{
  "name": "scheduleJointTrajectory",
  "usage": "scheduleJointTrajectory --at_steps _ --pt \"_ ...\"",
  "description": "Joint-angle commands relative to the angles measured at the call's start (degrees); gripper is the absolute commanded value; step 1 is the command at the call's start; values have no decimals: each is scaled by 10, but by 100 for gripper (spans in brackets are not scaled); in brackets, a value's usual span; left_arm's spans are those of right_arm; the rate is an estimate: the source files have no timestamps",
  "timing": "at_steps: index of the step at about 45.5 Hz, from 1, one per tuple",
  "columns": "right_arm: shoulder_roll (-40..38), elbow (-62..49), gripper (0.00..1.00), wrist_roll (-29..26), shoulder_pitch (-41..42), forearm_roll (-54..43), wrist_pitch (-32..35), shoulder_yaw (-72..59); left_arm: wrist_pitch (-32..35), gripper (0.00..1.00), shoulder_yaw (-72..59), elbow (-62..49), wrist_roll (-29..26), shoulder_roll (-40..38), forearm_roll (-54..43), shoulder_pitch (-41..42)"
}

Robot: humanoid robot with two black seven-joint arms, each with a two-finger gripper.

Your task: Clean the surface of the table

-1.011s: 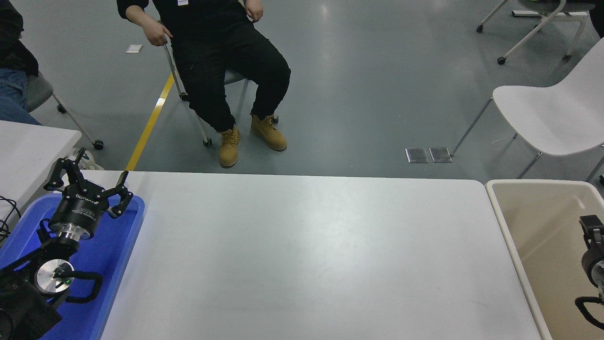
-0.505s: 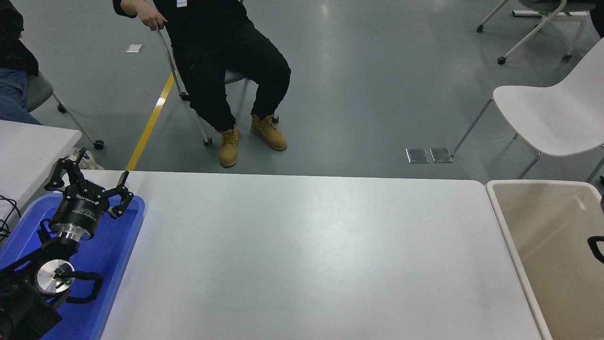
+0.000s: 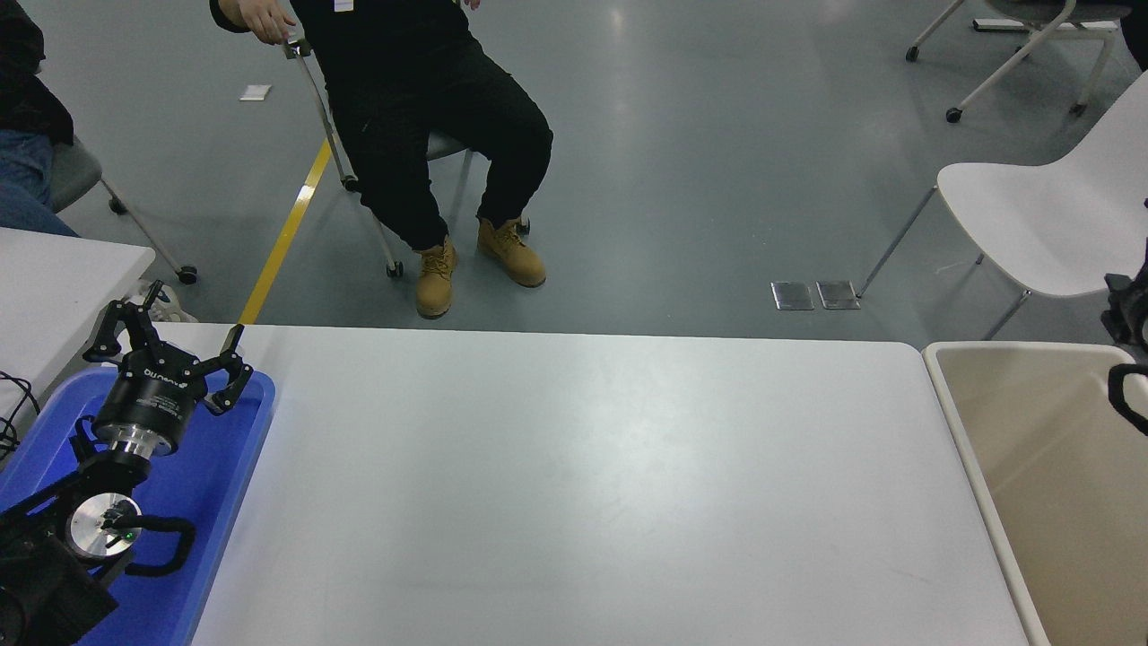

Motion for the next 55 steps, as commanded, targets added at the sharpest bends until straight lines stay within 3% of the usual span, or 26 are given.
scheduleJointTrajectory --at_steps 1,23,55 --pt "8 67 99 37 -7 -3 1 29 0 100 0 0 0 0 0 0" --pt "120 74 99 134 -111 -41 1 31 0 100 0 0 0 0 0 0" --pt "131 106 98 160 -139 -49 1 34 0 100 0 0 0 0 0 0"
